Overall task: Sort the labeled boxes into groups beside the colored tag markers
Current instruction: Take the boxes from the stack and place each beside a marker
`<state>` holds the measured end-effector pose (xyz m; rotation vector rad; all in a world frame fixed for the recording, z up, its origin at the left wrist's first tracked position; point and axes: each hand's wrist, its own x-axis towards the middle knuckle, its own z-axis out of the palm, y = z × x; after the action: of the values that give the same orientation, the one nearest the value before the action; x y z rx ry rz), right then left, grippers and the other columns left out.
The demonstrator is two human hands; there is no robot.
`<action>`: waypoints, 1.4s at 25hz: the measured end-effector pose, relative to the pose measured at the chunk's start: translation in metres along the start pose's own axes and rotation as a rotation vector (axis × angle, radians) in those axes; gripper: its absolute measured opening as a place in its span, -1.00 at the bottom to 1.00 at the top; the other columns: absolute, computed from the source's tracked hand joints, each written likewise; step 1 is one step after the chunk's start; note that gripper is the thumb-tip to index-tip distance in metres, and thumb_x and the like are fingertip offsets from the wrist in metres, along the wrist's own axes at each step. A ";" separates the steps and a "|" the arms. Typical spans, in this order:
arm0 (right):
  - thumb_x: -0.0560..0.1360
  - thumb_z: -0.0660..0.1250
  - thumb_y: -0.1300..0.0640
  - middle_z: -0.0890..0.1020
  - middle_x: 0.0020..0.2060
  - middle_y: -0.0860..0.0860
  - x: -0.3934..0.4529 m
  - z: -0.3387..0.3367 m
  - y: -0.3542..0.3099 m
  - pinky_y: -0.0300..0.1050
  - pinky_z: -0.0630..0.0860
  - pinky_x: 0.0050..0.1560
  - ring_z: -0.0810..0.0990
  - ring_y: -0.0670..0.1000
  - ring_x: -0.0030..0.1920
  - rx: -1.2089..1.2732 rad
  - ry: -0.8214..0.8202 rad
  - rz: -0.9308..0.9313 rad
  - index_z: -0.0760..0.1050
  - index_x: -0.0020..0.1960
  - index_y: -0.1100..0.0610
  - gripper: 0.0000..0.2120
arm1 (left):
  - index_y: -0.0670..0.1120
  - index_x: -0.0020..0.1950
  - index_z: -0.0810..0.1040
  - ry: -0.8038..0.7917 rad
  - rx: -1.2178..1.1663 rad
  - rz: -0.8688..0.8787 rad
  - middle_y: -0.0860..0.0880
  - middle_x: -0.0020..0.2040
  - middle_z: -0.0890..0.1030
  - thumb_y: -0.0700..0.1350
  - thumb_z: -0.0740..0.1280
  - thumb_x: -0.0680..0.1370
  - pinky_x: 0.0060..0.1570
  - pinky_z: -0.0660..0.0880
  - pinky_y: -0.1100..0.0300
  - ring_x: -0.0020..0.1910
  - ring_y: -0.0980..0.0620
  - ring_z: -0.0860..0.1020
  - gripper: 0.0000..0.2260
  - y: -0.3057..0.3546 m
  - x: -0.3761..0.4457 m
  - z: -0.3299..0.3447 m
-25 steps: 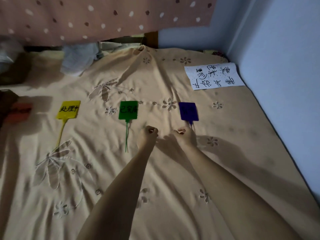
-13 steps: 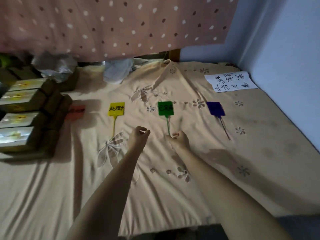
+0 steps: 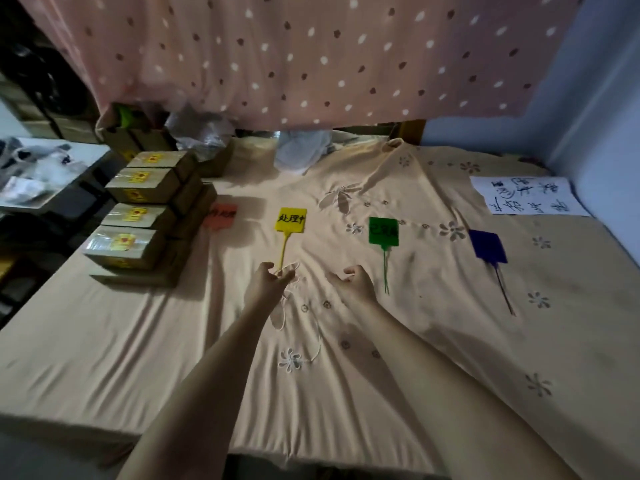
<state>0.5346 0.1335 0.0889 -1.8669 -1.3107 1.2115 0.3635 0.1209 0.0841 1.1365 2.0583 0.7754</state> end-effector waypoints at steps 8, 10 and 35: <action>0.40 0.35 -0.12 0.52 0.21 0.08 0.003 0.043 -0.030 -0.04 0.45 0.09 0.52 0.13 0.20 -0.292 -0.030 -0.005 0.32 0.25 0.16 -0.45 | -0.12 0.33 0.39 0.168 0.223 0.047 -0.13 0.26 0.52 0.12 0.36 0.47 0.15 0.41 0.05 0.21 -0.13 0.51 -0.48 -0.018 0.029 -0.052; 0.40 0.35 -0.13 0.53 0.21 0.09 0.004 0.061 -0.038 -0.03 0.45 0.11 0.52 0.14 0.21 -0.289 -0.038 -0.021 0.33 0.25 0.17 -0.45 | -0.11 0.34 0.38 0.175 0.263 0.042 -0.11 0.27 0.51 0.12 0.35 0.47 0.15 0.40 0.05 0.23 -0.12 0.50 -0.48 -0.024 0.041 -0.068; 0.43 0.34 0.02 0.58 -0.04 0.11 0.030 0.304 -0.148 -0.12 0.35 -0.12 0.57 0.15 0.01 -0.295 -0.063 -0.018 0.39 -0.02 0.13 -0.75 | 0.00 0.55 0.07 -0.166 1.189 0.587 -0.03 0.53 0.21 0.29 0.38 0.37 0.45 0.13 0.05 0.51 -0.05 0.18 -0.12 -0.147 0.234 -0.305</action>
<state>0.2021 0.1994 0.0657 -2.0259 -1.6096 1.1241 -0.0392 0.2043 0.1000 2.3839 2.0034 -0.4574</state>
